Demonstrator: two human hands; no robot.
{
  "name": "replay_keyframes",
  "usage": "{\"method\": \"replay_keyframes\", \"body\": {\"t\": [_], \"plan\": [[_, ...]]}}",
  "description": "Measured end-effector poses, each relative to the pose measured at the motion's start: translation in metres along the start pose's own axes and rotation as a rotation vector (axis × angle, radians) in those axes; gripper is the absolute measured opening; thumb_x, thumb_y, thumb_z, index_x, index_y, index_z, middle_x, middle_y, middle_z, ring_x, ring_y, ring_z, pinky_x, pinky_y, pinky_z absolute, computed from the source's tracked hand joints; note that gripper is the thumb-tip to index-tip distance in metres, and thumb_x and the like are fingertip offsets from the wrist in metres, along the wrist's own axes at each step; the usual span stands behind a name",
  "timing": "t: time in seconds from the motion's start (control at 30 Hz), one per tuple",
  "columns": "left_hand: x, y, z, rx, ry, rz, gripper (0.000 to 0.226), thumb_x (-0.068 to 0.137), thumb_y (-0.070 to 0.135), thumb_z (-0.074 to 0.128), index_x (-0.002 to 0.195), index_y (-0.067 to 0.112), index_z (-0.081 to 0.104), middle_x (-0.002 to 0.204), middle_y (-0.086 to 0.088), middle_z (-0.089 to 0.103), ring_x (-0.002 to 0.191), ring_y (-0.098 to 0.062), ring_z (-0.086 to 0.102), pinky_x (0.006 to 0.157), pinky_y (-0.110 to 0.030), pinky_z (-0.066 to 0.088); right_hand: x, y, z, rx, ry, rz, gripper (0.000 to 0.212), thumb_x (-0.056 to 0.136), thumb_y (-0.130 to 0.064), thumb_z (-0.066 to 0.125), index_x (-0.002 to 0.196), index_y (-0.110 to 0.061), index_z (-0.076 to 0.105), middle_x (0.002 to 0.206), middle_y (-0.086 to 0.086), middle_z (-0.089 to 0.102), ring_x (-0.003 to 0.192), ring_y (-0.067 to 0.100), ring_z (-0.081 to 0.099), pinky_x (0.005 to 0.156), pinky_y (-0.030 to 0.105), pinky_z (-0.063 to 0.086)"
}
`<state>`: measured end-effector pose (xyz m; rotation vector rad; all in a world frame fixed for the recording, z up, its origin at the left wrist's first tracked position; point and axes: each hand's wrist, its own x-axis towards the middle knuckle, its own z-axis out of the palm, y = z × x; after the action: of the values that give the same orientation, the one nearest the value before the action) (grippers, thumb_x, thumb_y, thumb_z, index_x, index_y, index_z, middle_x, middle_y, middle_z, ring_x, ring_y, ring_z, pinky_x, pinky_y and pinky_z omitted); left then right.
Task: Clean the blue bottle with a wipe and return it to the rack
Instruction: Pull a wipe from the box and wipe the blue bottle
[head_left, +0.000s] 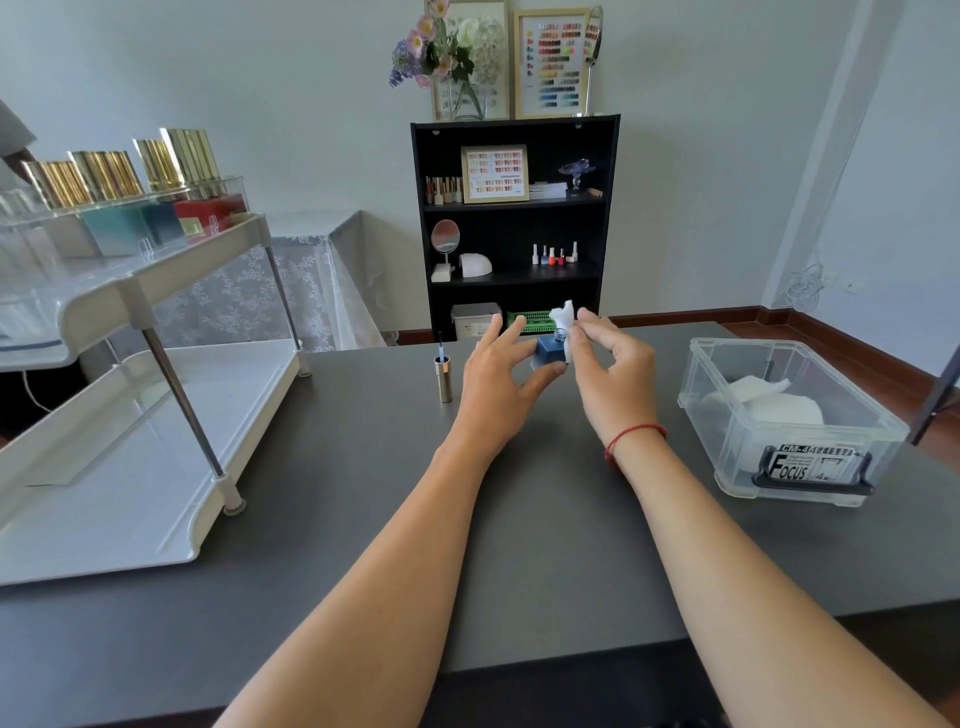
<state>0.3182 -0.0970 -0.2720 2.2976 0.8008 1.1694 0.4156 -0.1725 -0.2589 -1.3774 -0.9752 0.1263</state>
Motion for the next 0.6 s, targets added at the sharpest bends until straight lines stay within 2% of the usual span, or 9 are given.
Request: {"method": "replay_keyframes", "body": {"t": [0.17,0.23,0.37,0.6], "plan": [[0.0007,0.0003,0.0006,0.125,0.019,0.035,0.035,0.088,0.038,0.059,0.119,0.023,0.065,0.149,-0.003,0.039,0.147,-0.021,0.012,0.117,-0.046,0.005,0.0001,-0.0007,0.0006,0.017,-0.098,0.028,0.032,0.096,-0.017,0.047,0.125,-0.012,0.06,0.139,0.002,0.052,0.138,0.014,0.035,0.116,0.036,0.03],[0.0003,-0.0005,0.001,0.145,0.032,0.046,0.035,0.089,0.036,0.059,0.121,0.022,0.064,0.15,-0.003,0.039,0.147,-0.021,0.012,0.117,-0.044,0.003,-0.0018,-0.001,0.0011,-0.03,-0.134,-0.008,0.034,0.096,-0.016,0.046,0.128,-0.014,0.057,0.142,0.001,0.049,0.141,0.013,0.03,0.117,0.032,0.025],[0.0005,-0.0037,0.0009,0.177,0.074,0.056,0.035,0.089,0.035,0.06,0.12,0.022,0.064,0.149,-0.003,0.039,0.147,-0.02,0.012,0.117,-0.045,0.002,-0.0032,-0.0009,-0.0008,-0.126,-0.152,-0.096,0.032,0.096,-0.018,0.05,0.127,-0.016,0.058,0.143,-0.001,0.048,0.142,0.011,0.026,0.11,0.021,0.019],[0.0007,-0.0043,0.0015,0.198,0.065,0.045,0.034,0.088,0.04,0.058,0.119,0.026,0.064,0.149,-0.002,0.04,0.147,-0.02,0.012,0.117,-0.045,0.001,-0.0004,0.0002,-0.0048,-0.189,-0.137,-0.145,0.029,0.094,-0.016,0.055,0.121,-0.013,0.063,0.141,0.0,0.05,0.142,0.014,0.026,0.115,0.035,0.022]]}}
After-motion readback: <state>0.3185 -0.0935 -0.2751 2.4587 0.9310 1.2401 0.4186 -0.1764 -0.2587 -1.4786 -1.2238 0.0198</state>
